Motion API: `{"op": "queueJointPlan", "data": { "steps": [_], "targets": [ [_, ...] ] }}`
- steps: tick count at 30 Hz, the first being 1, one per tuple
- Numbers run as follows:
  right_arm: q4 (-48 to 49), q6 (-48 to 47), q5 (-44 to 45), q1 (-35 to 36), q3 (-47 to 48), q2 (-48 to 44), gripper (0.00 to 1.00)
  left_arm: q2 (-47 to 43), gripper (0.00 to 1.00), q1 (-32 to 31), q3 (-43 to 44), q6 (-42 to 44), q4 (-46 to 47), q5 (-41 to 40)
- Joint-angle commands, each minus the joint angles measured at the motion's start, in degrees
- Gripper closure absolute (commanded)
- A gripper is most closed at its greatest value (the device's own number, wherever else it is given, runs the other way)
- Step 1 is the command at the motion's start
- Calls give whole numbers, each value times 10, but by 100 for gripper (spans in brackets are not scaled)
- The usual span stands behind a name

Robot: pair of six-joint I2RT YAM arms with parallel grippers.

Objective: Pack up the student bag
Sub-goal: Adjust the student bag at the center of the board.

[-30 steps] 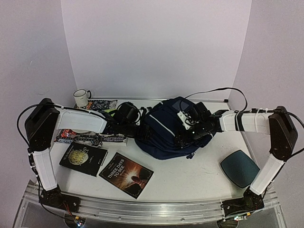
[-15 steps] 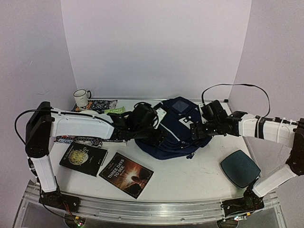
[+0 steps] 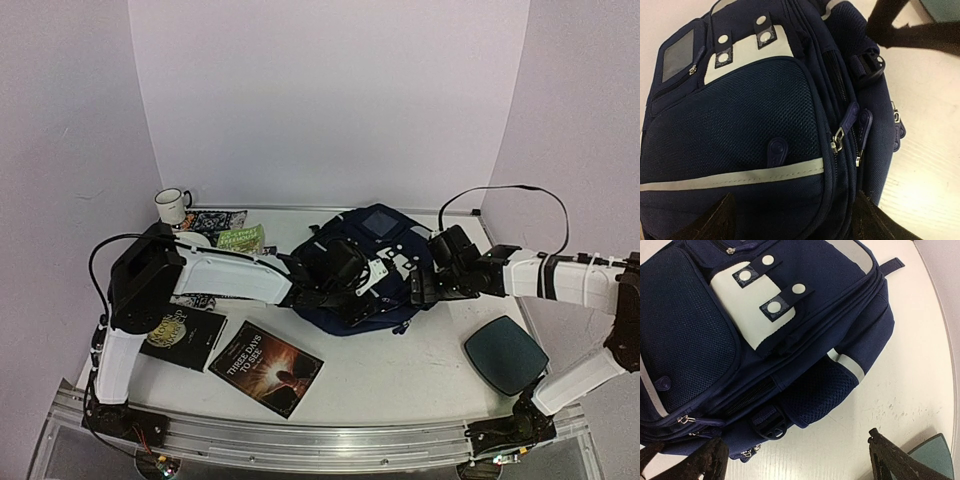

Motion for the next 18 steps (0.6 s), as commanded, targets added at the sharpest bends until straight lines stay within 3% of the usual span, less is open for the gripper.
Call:
{"op": "queueJointPlan", "data": {
  "steps": [1, 3, 5, 13, 18],
  "targets": [
    [-11, 13, 0, 0, -10, -18, 2, 28, 21, -5, 46, 37, 7, -24],
    [-7, 13, -11, 0, -14, -19, 2, 37, 23, -8, 54, 46, 8, -40],
    [-4, 10, -25, 0, -16, -19, 2, 44, 32, -10, 62, 51, 9, -57],
    [23, -22, -141, 0, -17, -4, 2, 25, 96, -9, 60, 56, 30, -70],
    [58, -38, -247, -20, -19, 27, 3, -16, 100, -9, 39, 46, 46, -62]
  ]
}}
